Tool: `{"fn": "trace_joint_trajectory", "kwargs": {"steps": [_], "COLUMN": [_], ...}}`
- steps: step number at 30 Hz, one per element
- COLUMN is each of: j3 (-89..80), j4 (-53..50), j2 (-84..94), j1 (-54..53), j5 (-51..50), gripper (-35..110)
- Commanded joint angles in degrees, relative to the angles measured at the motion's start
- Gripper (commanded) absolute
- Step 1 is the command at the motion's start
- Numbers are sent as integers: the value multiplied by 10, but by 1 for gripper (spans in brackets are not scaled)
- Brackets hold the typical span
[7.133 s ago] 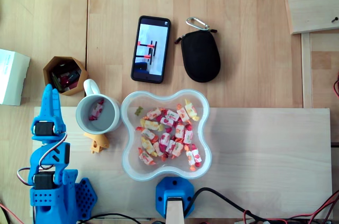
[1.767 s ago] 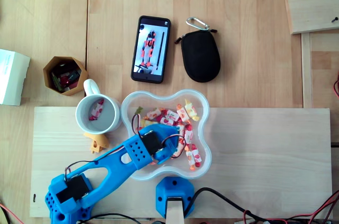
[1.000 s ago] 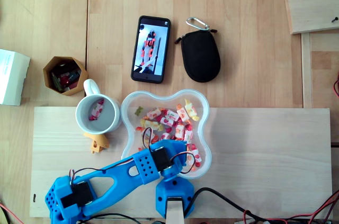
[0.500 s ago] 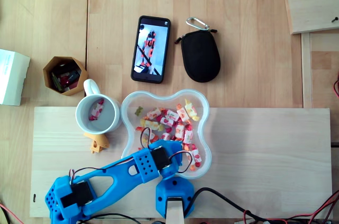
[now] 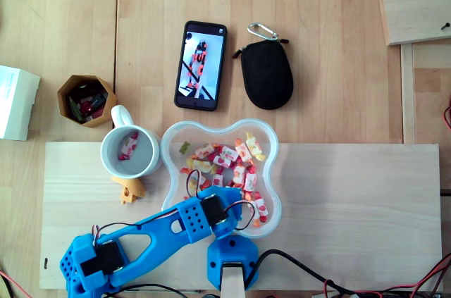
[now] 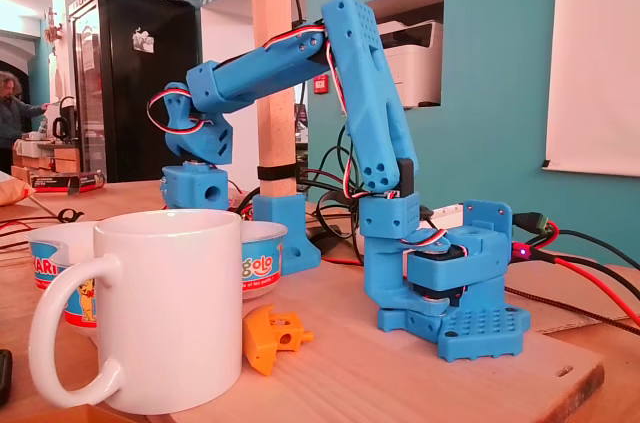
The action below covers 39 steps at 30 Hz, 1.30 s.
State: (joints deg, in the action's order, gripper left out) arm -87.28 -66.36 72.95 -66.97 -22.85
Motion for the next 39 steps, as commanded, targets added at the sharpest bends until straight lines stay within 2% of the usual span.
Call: {"fn": "trace_joint_trajectory", "kwargs": {"steps": [1, 11, 30, 39], "j3": [2, 4, -26, 57], "j4": [28, 51, 33, 36], "j2": [34, 35, 39, 38], "j1": [-7, -7, 31, 22], "j5": [-11, -4, -11, -1], "gripper": [-3, -3, -3, -3]}}
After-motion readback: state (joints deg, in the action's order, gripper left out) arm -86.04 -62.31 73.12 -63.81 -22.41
